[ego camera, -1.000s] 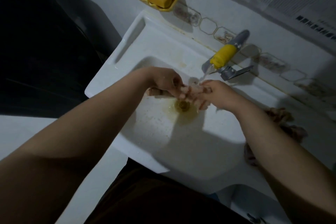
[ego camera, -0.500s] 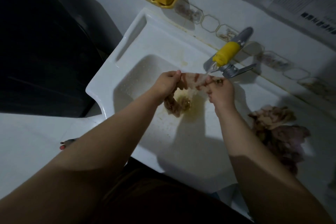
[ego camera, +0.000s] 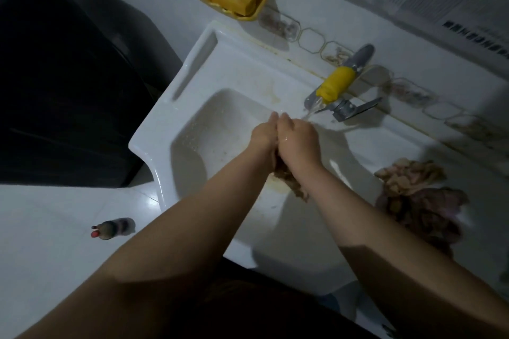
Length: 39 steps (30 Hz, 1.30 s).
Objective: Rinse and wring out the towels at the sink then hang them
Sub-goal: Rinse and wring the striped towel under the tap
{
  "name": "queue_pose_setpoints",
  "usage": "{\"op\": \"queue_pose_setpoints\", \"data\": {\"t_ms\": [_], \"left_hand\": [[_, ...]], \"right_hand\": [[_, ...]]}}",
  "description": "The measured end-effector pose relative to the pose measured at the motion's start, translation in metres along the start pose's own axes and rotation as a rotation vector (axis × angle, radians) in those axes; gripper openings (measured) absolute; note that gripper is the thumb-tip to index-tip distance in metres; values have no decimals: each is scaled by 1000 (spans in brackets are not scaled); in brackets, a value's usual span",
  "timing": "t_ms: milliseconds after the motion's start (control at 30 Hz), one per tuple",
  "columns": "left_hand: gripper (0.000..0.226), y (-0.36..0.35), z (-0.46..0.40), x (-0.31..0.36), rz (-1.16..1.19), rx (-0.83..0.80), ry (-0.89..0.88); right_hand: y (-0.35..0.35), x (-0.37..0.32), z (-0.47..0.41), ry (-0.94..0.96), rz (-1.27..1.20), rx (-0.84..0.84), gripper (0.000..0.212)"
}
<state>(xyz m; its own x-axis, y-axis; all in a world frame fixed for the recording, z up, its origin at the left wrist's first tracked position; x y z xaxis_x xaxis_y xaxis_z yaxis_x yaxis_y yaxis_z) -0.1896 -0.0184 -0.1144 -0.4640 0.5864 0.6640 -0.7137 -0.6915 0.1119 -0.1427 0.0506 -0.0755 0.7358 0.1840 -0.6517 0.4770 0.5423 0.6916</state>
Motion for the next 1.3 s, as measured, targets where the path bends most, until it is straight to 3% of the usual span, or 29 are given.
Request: {"op": "queue_pose_setpoints", "data": {"t_ms": [133, 267, 333, 400, 467, 533, 567, 633, 767, 867, 933, 1033, 1133, 1233, 1300], "left_hand": [[35, -12, 8, -7, 253, -50, 147], [41, 4, -1, 9, -245, -23, -65], [26, -3, 7, 1, 80, -58, 15], [41, -14, 17, -2, 171, -63, 109], [53, -10, 9, 13, -83, -71, -3], [65, 1, -2, 20, -282, 23, -12], [62, 1, -2, 17, -215, 25, 3], [40, -2, 9, 6, 145, -49, 66], [58, -7, 12, -11, 202, -179, 89], [44, 8, 9, -18, 392, -376, 123], [39, 19, 6, -25, 408, -400, 83], [38, 34, -4, -31, 321, -216, 42], [42, 38, -8, -27, 195, -5, 102], [39, 15, 5, -4, 73, -59, 3], [42, -3, 18, -1, 177, -64, 41]], "right_hand": [[12, 4, -17, -80, -85, 24, 39], [0, -3, 2, -50, -47, -12, 45], [6, 9, -8, -136, -70, 8, 46], [8, 17, -17, -187, -117, -13, 42], [4, 5, -7, -120, -157, -23, 44], [2, -3, 5, -85, -85, -11, 51], [3, -3, 6, -74, -51, -17, 50], [11, 4, -2, -100, -60, -58, 43], [27, 24, -19, -205, -172, -41, 47], [25, 41, -18, -370, -424, -19, 43], [23, 54, -15, -448, -602, -30, 41], [23, 51, -11, -430, -651, -50, 40], [16, 28, 2, -203, -405, -21, 42], [1, 4, 17, 51, -119, -7, 46], [6, 5, 0, 7, -119, 57, 44]]}}
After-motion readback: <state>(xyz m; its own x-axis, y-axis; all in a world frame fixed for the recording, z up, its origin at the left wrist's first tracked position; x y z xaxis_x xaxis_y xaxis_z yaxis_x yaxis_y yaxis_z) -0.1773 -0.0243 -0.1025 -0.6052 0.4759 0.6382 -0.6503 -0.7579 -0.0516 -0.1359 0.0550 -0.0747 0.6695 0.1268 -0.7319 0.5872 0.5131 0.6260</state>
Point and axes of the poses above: each hand's wrist, its own z-axis away from the middle knuckle, its own y-axis out of the back of the hand, x = y × z, the point moved 7 cm from there along -z, towards the middle knuckle, and after that the axes turned 2 degrees about -z, right-handed, at the moved point
